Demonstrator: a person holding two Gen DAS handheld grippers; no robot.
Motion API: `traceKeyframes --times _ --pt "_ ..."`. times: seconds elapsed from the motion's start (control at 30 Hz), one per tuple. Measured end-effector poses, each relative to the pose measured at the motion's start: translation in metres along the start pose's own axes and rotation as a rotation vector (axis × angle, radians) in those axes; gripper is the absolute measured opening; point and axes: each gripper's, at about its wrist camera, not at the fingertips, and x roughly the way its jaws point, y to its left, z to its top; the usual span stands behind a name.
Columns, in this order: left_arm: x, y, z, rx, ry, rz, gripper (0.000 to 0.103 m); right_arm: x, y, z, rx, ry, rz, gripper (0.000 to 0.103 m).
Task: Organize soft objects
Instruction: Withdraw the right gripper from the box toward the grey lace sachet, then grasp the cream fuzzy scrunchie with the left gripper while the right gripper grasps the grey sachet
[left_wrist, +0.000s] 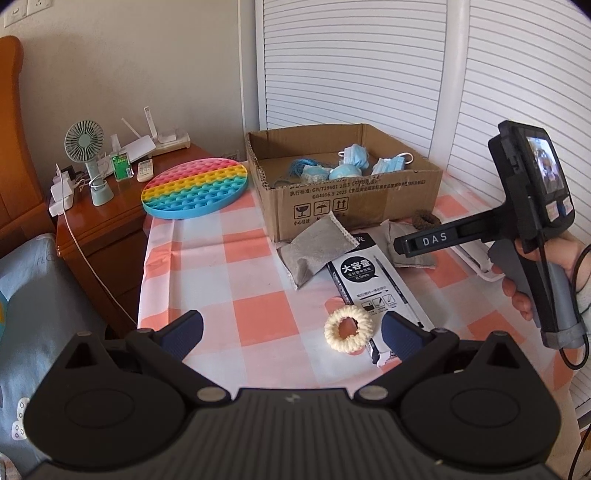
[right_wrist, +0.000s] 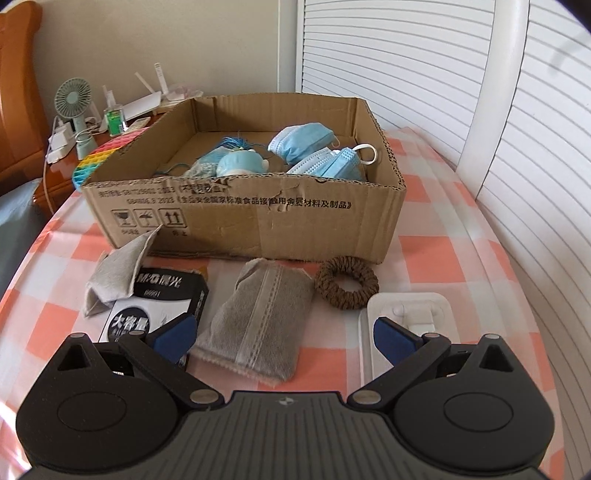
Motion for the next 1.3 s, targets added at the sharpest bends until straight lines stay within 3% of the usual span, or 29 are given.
traceKeyframes --times 0.27,0.5,0.67,0.93,1.03,1.17,1.3 --pt "0.015 0.002 0.000 0.000 0.036 -0.004 0.102 0.024 0.008 0.005 -0.035 0.014 -0.048 0.103" --pt "0.031 0.001 -0.002 0.038 0.071 -0.016 0.102 0.021 0.026 -0.011 -0.219 0.010 -0.100 0.103" --pt "0.043 0.001 -0.009 0.077 0.092 -0.056 0.102 0.018 0.019 -0.016 -0.196 -0.015 -0.060 0.103" --pt "0.063 0.003 -0.019 0.192 0.088 -0.132 0.101 0.016 0.021 -0.020 -0.206 -0.029 -0.068 0.103" --pt "0.071 0.003 -0.019 0.228 0.097 -0.178 0.098 0.014 0.020 -0.021 -0.212 -0.031 -0.065 0.103" --pt "0.078 0.006 -0.016 0.288 0.090 -0.242 0.081 0.014 0.019 -0.021 -0.218 -0.028 -0.058 0.103" --pt "0.083 0.006 -0.014 0.371 0.079 -0.316 0.072 0.013 0.019 -0.019 -0.234 -0.014 -0.042 0.103"
